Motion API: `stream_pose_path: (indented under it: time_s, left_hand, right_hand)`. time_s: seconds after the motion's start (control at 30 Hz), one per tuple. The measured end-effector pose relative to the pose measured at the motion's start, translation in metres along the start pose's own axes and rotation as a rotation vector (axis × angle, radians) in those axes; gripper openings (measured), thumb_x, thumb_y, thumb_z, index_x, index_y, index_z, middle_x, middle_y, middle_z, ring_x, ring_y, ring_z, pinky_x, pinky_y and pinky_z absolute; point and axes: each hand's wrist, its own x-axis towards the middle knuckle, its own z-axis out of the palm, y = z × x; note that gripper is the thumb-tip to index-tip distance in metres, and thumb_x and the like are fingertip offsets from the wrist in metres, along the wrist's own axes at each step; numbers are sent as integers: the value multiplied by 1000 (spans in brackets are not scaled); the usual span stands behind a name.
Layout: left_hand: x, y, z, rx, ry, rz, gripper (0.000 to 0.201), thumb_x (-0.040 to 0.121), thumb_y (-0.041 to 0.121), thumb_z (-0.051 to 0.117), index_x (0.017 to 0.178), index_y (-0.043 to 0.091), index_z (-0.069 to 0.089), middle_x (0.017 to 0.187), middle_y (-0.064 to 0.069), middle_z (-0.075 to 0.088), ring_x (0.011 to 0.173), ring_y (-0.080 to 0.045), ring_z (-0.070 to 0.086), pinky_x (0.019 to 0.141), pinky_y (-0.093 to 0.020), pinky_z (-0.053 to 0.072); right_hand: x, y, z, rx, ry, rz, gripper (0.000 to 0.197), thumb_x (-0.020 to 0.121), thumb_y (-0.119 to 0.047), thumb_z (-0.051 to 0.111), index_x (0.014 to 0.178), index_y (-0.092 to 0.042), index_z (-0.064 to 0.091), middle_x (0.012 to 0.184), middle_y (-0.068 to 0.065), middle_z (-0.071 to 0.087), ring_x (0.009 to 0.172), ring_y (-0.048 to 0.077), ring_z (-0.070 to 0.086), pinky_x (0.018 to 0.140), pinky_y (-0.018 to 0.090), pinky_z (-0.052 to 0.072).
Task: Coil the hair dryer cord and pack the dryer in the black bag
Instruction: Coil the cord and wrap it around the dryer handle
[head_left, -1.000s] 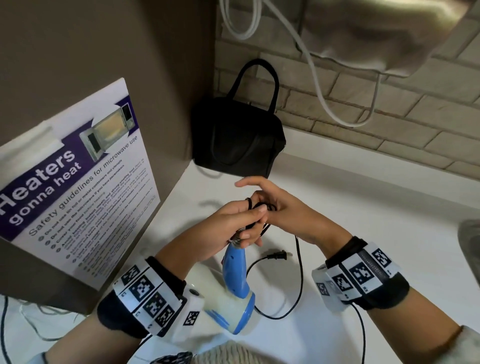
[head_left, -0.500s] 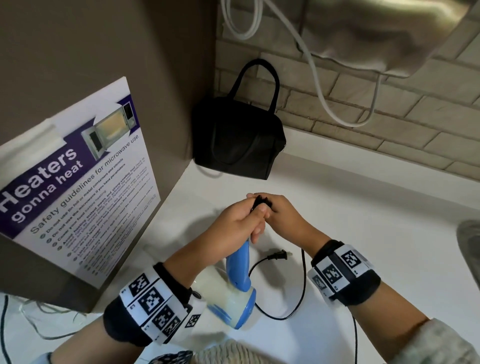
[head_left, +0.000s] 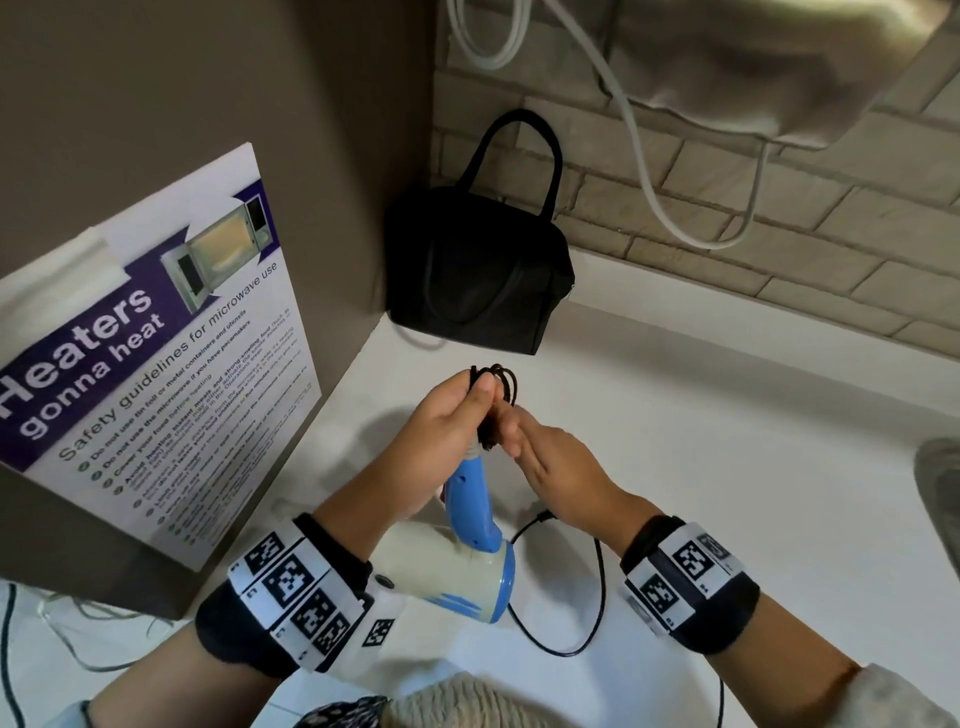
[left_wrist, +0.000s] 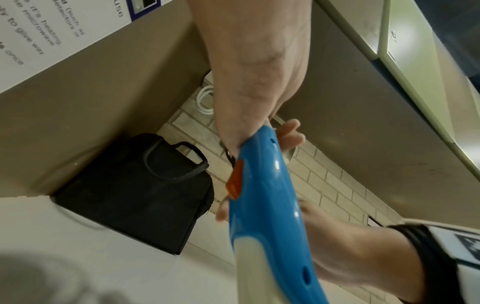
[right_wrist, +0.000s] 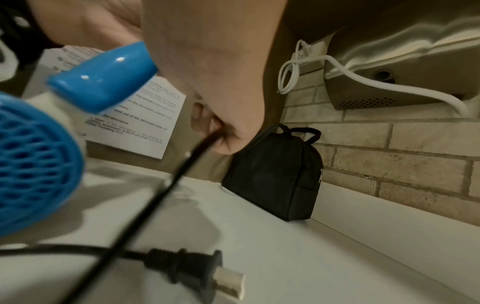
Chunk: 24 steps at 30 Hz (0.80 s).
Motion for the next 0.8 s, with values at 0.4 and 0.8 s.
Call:
stream_pose_path:
  time_s: [0.4,0.8]
  left_hand:
    - [8,-3,-8,-120,143,43,36,105,26,28,120,-3,44,124,-10,65,109,-22,66,104,-42,45]
    - [5,12,11,300,134,-92,34,103,30,34,97,3,54,91,-16,66,89,-29,65,91,-42,52]
  right_hand:
    - [-56,-30,-1,-447,-127,34,18,97,-19,39,114,-23,45,92,2,62,75,31,57,61,36,44]
    - [-31,-78,-68,-422,221,-72,16,91,-31,45,86,-26,60,76,-7,60,62,21,56,48,25,30]
